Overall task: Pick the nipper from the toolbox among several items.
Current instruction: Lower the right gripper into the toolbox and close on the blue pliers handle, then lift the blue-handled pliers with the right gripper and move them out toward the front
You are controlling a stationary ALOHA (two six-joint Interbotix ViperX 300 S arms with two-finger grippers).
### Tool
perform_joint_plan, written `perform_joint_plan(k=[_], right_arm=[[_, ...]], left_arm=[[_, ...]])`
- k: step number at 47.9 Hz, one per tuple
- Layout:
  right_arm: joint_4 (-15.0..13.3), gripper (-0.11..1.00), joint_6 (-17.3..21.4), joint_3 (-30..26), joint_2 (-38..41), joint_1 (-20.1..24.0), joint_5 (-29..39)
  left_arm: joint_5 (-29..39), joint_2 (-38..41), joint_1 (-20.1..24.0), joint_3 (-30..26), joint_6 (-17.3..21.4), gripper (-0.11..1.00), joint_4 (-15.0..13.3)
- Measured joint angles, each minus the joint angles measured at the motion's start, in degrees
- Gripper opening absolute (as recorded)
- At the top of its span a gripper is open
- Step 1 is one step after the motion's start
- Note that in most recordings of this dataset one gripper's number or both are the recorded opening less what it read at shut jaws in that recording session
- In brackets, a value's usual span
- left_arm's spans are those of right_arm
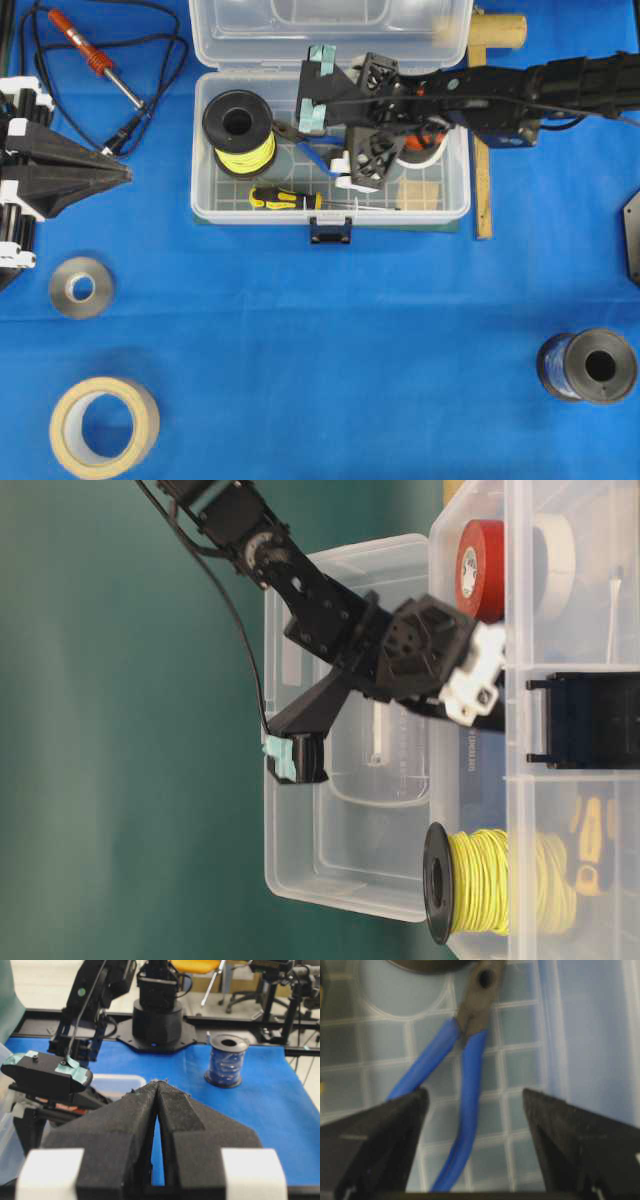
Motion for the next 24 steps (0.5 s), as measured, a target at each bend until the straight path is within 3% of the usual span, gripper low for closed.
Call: perform_joint_plan(k=[5, 13, 24], right_arm=[[0.00, 0.58, -0.09, -0.62, 0.88, -0.09, -0.09], [-0.09, 0.13, -0.70, -0.70, 1.05, 0.00, 0.09], [0.00, 0.13, -1.58, -0.79, 0.79, -0.09, 0.62]], left_arm=[[0.09, 0.00, 0.00, 0.00, -0.09, 0.00, 0.00], [0.18, 0.09, 0.00, 0.00, -0.70, 0.00, 0.00], [0.09, 0.00, 0.00, 0.00, -0.79, 0.00, 0.00]])
